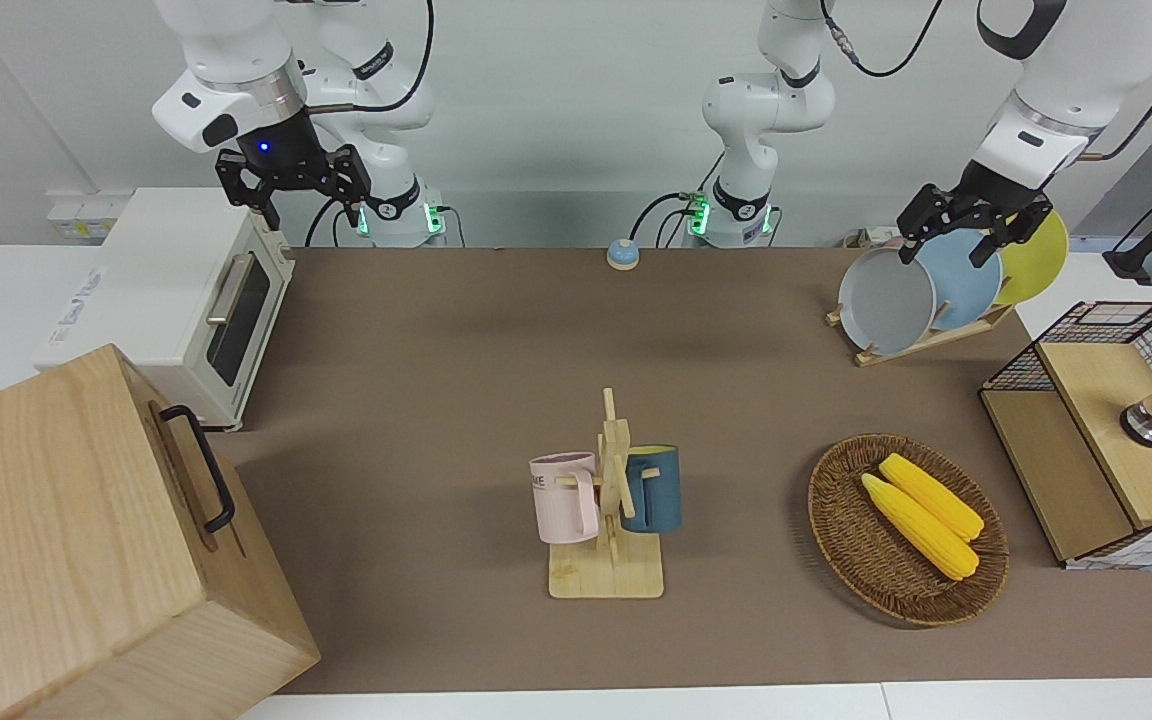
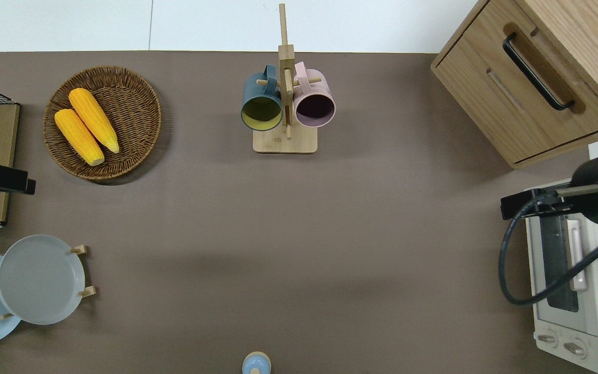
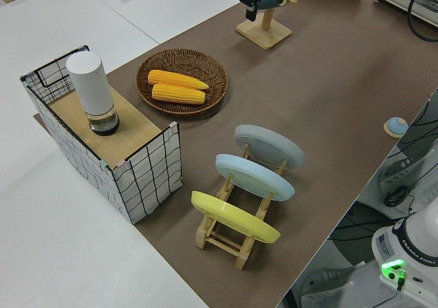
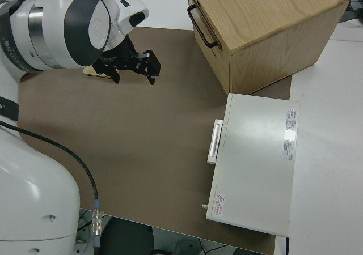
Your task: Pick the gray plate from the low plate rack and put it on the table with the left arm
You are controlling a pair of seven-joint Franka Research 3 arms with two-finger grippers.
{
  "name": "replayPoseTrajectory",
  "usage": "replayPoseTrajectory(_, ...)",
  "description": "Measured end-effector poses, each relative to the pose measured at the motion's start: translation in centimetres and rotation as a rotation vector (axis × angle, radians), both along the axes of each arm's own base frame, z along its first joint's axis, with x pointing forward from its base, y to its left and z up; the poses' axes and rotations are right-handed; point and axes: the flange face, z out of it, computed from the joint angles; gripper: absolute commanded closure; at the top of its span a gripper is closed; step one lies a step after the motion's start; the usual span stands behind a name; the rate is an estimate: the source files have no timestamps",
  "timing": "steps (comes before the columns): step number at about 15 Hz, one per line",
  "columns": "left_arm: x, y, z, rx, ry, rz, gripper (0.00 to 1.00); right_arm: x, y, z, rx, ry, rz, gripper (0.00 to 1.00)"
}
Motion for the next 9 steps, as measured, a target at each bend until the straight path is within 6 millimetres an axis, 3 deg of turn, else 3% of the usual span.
replayPoseTrajectory(1,-0.06,0.85,-0.02,0.001,0.0,0.015,0.0,0.0,0.0,0.0,0.0,0.0,0.0,0.011)
replayPoseTrajectory(9,-0.25,0.64,-0.14,-0.001,0.011,0.005,0.0,0.0,0.0,0.0,0.0,0.0,0.0,0.011)
